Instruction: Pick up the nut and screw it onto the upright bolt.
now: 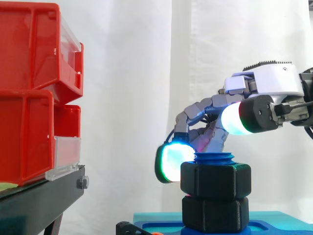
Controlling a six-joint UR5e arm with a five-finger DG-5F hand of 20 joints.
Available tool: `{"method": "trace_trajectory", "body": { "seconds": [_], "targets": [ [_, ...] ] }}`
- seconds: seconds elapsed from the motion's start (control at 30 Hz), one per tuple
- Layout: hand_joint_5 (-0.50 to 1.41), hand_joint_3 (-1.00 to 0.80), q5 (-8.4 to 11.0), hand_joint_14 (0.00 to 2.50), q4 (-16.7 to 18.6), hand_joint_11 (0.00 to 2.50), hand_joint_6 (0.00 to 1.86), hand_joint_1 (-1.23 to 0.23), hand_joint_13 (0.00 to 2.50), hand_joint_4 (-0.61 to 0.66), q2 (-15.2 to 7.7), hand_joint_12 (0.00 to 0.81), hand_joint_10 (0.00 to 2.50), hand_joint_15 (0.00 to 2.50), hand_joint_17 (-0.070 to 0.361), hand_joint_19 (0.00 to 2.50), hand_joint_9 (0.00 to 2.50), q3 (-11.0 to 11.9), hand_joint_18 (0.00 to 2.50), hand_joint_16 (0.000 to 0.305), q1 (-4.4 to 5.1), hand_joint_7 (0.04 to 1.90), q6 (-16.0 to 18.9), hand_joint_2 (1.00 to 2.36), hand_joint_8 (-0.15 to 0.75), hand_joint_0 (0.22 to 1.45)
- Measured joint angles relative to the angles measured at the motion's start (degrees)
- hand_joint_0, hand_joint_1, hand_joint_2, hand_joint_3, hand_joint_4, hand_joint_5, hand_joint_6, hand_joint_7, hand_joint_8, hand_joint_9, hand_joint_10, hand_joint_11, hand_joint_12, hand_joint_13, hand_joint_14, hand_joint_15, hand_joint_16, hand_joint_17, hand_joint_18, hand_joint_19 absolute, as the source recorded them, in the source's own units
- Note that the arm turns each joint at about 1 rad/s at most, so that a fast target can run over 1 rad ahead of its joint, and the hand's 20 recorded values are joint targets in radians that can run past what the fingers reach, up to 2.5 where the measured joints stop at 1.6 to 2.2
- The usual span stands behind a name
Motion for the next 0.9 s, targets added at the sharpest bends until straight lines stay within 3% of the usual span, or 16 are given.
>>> {"method": "trace_trajectory", "body": {
  "seconds": [0.4,0.9],
  "targets": [
    [-0.1,-0.5,0.43,0.0,0.4,0.0,0.5,-0.33,0.27,0.19,0.0,0.328,0.0,0.0,0.093,0.0,0.71,0.8,0.0,0.041,1.9,0.71,0.0,1.0,0.229,0.44],
    [-0.07,-0.5,3.92,0.0,0.0,0.0,0.5,-0.33,0.26,0.21,0.0,0.333,0.0,0.0,0.095,0.0,0.69,0.8,0.0,0.042,5.11,0.79,0.3,1.0,0.239,0.44]
  ]
}}
